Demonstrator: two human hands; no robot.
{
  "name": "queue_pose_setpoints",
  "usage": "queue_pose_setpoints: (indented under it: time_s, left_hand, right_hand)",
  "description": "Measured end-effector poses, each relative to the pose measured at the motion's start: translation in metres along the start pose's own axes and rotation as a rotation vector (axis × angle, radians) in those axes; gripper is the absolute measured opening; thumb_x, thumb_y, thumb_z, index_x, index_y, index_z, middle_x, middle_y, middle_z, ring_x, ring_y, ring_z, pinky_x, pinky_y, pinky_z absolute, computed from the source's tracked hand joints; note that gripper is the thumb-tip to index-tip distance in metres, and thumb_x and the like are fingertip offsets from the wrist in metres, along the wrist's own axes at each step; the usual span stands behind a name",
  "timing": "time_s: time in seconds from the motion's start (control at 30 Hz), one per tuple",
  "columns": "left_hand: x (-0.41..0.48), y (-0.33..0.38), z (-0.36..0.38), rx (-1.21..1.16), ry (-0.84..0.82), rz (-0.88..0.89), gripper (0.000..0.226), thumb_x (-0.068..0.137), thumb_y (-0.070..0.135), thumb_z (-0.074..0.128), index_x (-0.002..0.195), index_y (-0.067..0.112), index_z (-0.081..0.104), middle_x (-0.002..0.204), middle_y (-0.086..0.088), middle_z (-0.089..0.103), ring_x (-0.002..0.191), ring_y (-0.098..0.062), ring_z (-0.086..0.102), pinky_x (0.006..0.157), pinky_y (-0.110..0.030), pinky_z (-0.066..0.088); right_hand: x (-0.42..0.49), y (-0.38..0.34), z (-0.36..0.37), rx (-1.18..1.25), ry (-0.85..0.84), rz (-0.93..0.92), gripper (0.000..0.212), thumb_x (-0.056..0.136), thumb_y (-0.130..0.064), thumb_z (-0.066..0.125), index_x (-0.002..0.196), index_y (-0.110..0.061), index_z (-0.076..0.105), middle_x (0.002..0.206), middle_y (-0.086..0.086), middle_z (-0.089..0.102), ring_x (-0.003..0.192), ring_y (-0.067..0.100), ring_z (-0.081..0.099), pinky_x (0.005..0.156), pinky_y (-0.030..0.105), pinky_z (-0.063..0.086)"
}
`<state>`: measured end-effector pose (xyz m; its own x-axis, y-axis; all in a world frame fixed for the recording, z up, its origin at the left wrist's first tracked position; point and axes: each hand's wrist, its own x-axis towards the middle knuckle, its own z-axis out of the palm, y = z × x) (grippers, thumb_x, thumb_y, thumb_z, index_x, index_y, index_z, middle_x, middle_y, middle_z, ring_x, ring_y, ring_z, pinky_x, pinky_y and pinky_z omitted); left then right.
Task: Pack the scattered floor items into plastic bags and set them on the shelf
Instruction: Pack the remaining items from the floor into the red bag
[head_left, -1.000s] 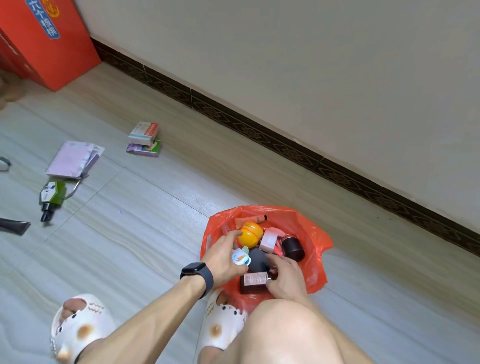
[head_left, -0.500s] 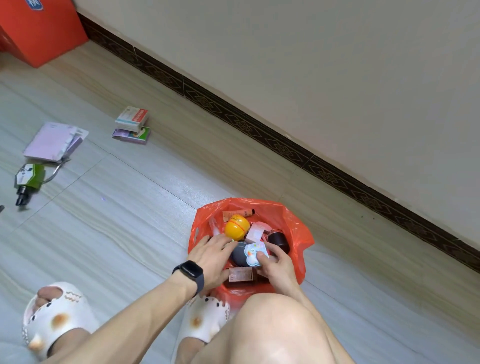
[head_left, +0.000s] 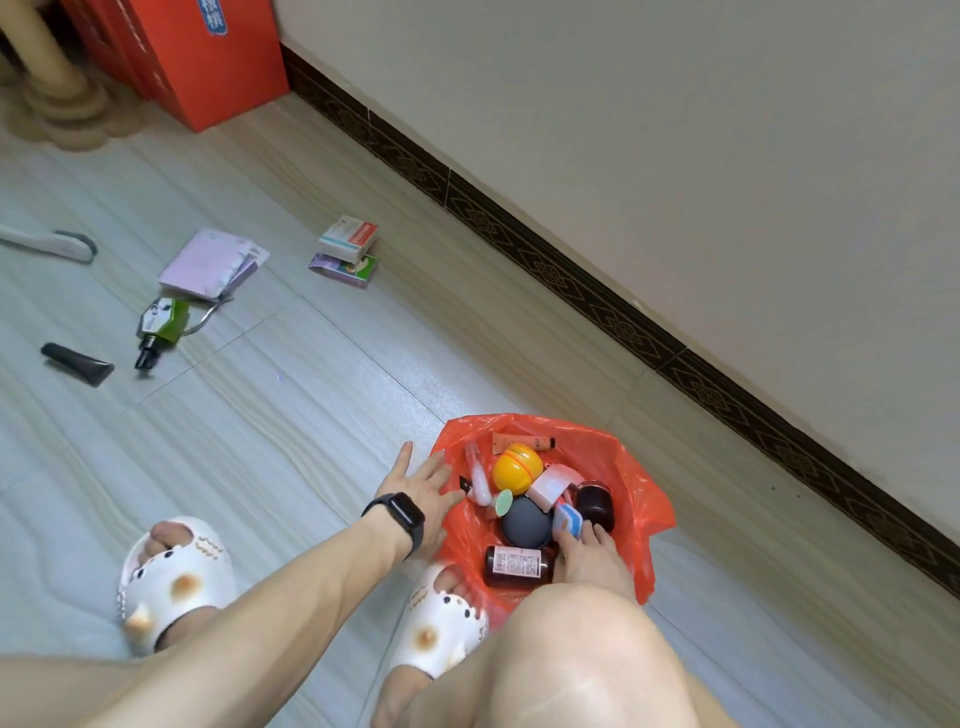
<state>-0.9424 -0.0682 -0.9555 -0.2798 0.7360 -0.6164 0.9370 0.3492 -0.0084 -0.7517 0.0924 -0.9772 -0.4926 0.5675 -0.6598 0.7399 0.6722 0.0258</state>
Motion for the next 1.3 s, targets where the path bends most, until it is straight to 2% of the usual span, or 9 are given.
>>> queue_pose_setpoints:
  time_s: [0.07, 0.13, 0.27, 0.4, 0.67, 0.87, 1.03, 1.2, 1.3]
  left_hand:
    - [-0.005, -0.018, -0.028, -0.109, 0.014, -0.085, 0.06, 0.096, 0.045, 0.038, 0.153, 0.035, 0.019, 0.162, -0.004, 0.014, 0.15, -0.031, -0.004, 0.112, -0.066, -0.006]
    - [-0.011, -0.045, -0.061, -0.16, 0.05, -0.188, 0.06, 0.096, 0.045, 0.036, 0.153, 0.036, 0.018, 0.161, -0.005, 0.017, 0.15, -0.031, 0.0, 0.112, -0.067, -0.002]
    - [-0.043, -0.112, -0.12, -0.108, 0.156, -0.335, 0.059, 0.095, 0.042, 0.039, 0.151, 0.034, 0.023, 0.158, -0.007, 0.025, 0.148, -0.029, 0.011, 0.113, -0.066, 0.003]
    - [-0.094, -0.177, -0.137, -0.067, 0.273, -0.441, 0.058, 0.093, 0.044, 0.043, 0.148, 0.035, 0.028, 0.154, -0.006, 0.032, 0.145, -0.029, 0.02, 0.113, -0.062, 0.009]
    - [-0.149, -0.258, -0.03, -0.267, 0.168, -0.653, 0.061, 0.091, 0.048, 0.044, 0.148, 0.036, 0.027, 0.155, -0.004, 0.028, 0.142, -0.027, 0.025, 0.11, -0.055, 0.021]
    - [-0.113, -0.274, 0.081, -0.444, -0.045, -0.652, 0.066, 0.093, 0.046, 0.044, 0.153, 0.034, 0.018, 0.162, -0.007, 0.01, 0.148, -0.032, 0.01, 0.115, -0.059, 0.009]
    - [-0.057, -0.291, 0.145, -0.525, -0.11, -0.609, 0.069, 0.094, 0.05, 0.04, 0.153, 0.039, 0.006, 0.164, -0.002, -0.006, 0.149, -0.033, 0.002, 0.115, -0.058, 0.01]
    - [-0.017, -0.303, 0.187, -0.565, -0.031, -0.6, 0.076, 0.091, 0.069, 0.029, 0.144, 0.052, -0.023, 0.157, 0.002, -0.032, 0.147, -0.036, -0.017, 0.114, -0.059, 0.009]
    - [-0.011, -0.296, 0.201, -0.552, 0.076, -0.634, 0.077, 0.087, 0.076, 0.022, 0.139, 0.053, -0.031, 0.155, 0.001, -0.036, 0.145, -0.038, -0.023, 0.115, -0.058, 0.009]
  right_hand:
    - [-0.007, -0.011, -0.027, 0.018, 0.057, -0.066, 0.047, 0.095, -0.028, 0.041, 0.142, -0.032, 0.046, 0.137, 0.016, 0.054, 0.134, 0.033, 0.044, 0.101, 0.037, 0.045]
    - [-0.014, -0.027, -0.06, 0.064, 0.151, -0.231, 0.04, 0.093, -0.025, 0.044, 0.132, -0.029, 0.055, 0.119, 0.011, 0.062, 0.121, 0.032, 0.054, 0.092, 0.036, 0.049]
    - [-0.033, -0.082, -0.128, 0.099, 0.329, -0.535, 0.043, 0.096, -0.023, 0.048, 0.138, -0.025, 0.053, 0.137, -0.002, 0.059, 0.135, 0.019, 0.043, 0.108, 0.03, 0.036]
    - [-0.047, -0.143, -0.182, 0.096, 0.451, -0.699, 0.047, 0.096, -0.029, 0.047, 0.143, -0.029, 0.045, 0.143, -0.006, 0.053, 0.139, 0.015, 0.039, 0.112, 0.032, 0.036]
    - [-0.03, -0.258, -0.208, -0.216, 0.381, -0.934, 0.05, 0.1, -0.035, 0.045, 0.149, -0.034, 0.033, 0.149, -0.012, 0.046, 0.145, 0.017, 0.028, 0.109, 0.041, 0.041]
    - [0.039, -0.318, -0.149, -0.59, 0.091, -0.869, 0.056, 0.101, -0.041, 0.041, 0.154, -0.034, 0.022, 0.164, 0.0, 0.015, 0.151, 0.022, 0.011, 0.116, 0.04, 0.029]
    - [0.123, -0.353, -0.102, -0.591, -0.08, -0.72, 0.065, 0.1, -0.043, 0.041, 0.157, -0.031, 0.011, 0.166, 0.002, -0.003, 0.152, 0.025, 0.003, 0.119, 0.044, 0.021]
    - [0.214, -0.394, -0.119, -0.398, 0.093, -0.633, 0.074, 0.097, -0.045, 0.043, 0.157, -0.021, 0.007, 0.166, 0.009, -0.004, 0.152, 0.029, 0.003, 0.121, 0.047, 0.017]
    - [0.265, -0.422, -0.148, -0.224, 0.214, -0.53, 0.075, 0.098, -0.047, 0.039, 0.157, -0.013, 0.006, 0.166, 0.012, -0.001, 0.152, 0.029, 0.001, 0.121, 0.05, 0.014]
